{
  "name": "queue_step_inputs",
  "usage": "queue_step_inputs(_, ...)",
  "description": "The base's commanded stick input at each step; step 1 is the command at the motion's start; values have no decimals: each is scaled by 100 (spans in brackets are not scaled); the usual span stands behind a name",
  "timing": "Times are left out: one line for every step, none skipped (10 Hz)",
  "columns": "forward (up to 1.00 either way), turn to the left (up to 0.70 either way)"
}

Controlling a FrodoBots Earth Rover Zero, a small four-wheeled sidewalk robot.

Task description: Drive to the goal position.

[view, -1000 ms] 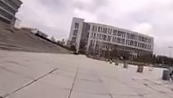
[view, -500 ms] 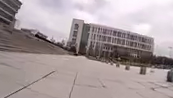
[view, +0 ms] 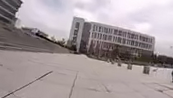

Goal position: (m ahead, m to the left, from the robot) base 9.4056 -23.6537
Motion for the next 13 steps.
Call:
queue_step_inputs(70, -2)
queue_step_inputs(70, -3)
queue_step_inputs(70, -6)
queue_step_inputs(70, -25)
queue_step_inputs(70, -32)
queue_step_inputs(70, -32)
queue_step_inputs(70, -23)
queue_step_inputs(70, -2)
queue_step_inputs(70, 0)
queue_step_inputs(70, 0)
queue_step_inputs(70, 0)
queue_step_inputs(70, 0)
queue_step_inputs(70, 0)
